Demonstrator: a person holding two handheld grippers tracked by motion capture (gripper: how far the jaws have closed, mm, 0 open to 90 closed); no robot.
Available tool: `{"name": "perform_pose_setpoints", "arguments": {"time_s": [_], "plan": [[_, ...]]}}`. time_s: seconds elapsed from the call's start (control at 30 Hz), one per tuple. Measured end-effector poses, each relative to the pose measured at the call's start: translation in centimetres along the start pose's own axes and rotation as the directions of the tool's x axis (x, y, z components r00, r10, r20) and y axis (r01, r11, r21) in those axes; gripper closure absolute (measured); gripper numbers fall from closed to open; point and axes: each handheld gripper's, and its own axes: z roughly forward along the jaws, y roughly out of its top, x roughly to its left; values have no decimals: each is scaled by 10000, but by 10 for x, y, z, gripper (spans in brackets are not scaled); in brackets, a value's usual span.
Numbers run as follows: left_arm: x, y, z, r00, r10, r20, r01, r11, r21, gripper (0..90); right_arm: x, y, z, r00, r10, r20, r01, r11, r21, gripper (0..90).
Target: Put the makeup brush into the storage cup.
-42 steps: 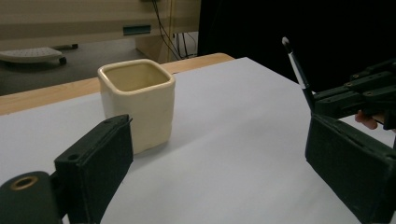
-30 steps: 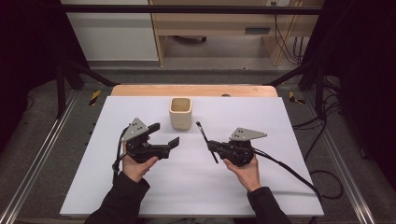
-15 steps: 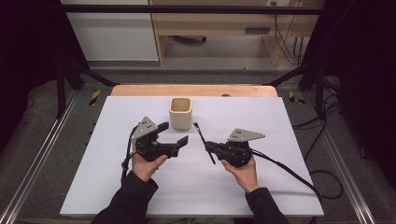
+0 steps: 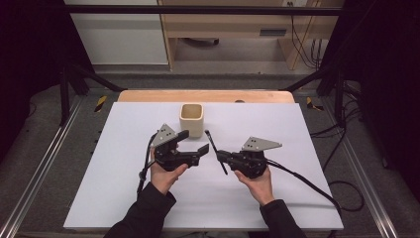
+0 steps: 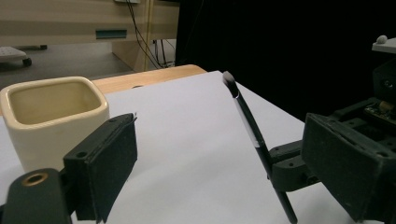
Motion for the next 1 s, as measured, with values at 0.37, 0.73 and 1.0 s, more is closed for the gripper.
{"name": "perform_pose_setpoints", "arguments": {"time_s": [0.37, 0.73, 1.0], "plan": [[-4, -3, 9, 9995, -289, 130, 288, 9996, 42, 166, 2, -1, 1, 10000, -14, -35, 14, 9999, -99, 843], [-6, -5, 15, 9984, -566, 40, 566, 9984, 32, 320, 4, -2, 2, 9999, 4, -117, -5, 9999, -110, 843], [-9, -8, 17, 9962, -857, 174, 857, 9963, 0, 426, 6, -3, 5, 9999, -64, -149, 62, 9999, -88, 842]]}}
